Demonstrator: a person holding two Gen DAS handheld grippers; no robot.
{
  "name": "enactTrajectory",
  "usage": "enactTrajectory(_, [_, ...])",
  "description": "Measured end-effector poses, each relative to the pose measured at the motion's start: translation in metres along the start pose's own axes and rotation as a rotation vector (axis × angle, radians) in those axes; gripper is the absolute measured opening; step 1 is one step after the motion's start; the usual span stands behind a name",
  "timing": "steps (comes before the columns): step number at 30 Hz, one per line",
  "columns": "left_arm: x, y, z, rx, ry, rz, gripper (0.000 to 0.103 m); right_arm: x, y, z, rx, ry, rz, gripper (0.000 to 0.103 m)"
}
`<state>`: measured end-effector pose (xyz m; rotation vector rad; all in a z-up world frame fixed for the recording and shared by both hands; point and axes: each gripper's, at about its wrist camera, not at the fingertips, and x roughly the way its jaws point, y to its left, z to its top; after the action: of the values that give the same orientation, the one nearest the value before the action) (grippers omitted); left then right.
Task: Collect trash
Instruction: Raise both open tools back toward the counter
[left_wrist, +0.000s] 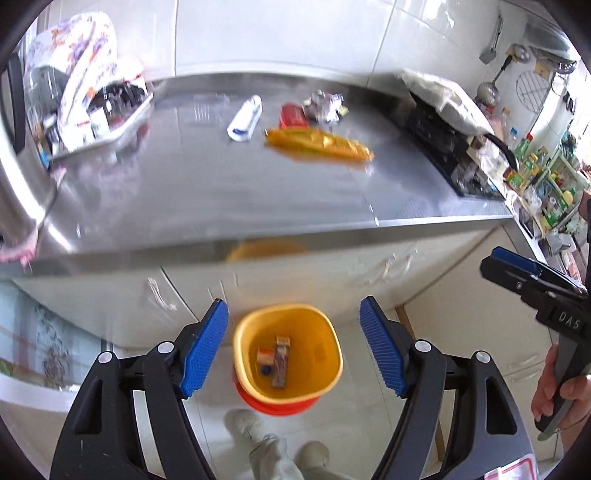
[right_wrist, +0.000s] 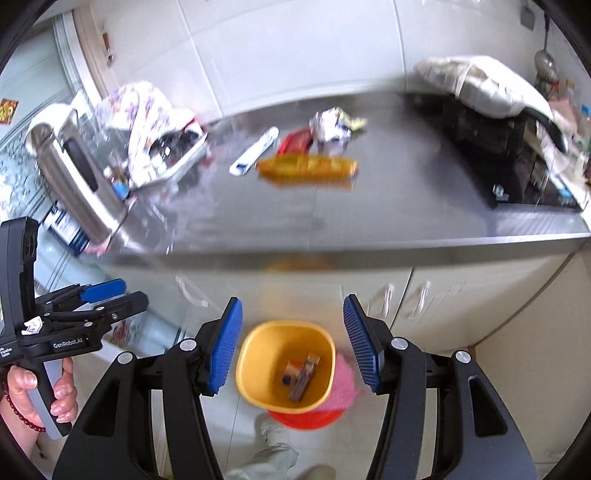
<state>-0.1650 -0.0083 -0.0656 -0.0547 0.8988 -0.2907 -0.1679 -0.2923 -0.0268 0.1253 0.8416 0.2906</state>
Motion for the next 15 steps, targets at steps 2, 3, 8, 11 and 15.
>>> enactTrajectory(2, [0.005, 0.006, 0.013, 0.013, -0.013, -0.001, 0.074, 0.003, 0.003, 0.010, 0.000, -0.020, -0.016, 0.058])
enactTrajectory(3, [0.006, 0.010, 0.017, 0.015, -0.014, -0.006, 0.074, 0.006, 0.004, 0.016, 0.002, -0.030, -0.029, 0.058])
enactTrajectory(8, [0.030, 0.030, 0.047, 0.031, -0.011, -0.029, 0.074, 0.036, 0.006, 0.044, 0.035, -0.021, -0.067, 0.058])
enactTrajectory(11, [0.048, 0.041, 0.067, 0.027, -0.001, -0.048, 0.074, 0.051, 0.004, 0.062, 0.055, -0.023, -0.087, 0.058])
enactTrajectory(15, [0.076, 0.050, 0.095, 0.036, 0.026, -0.067, 0.074, 0.072, 0.003, 0.084, 0.073, -0.032, -0.101, 0.058])
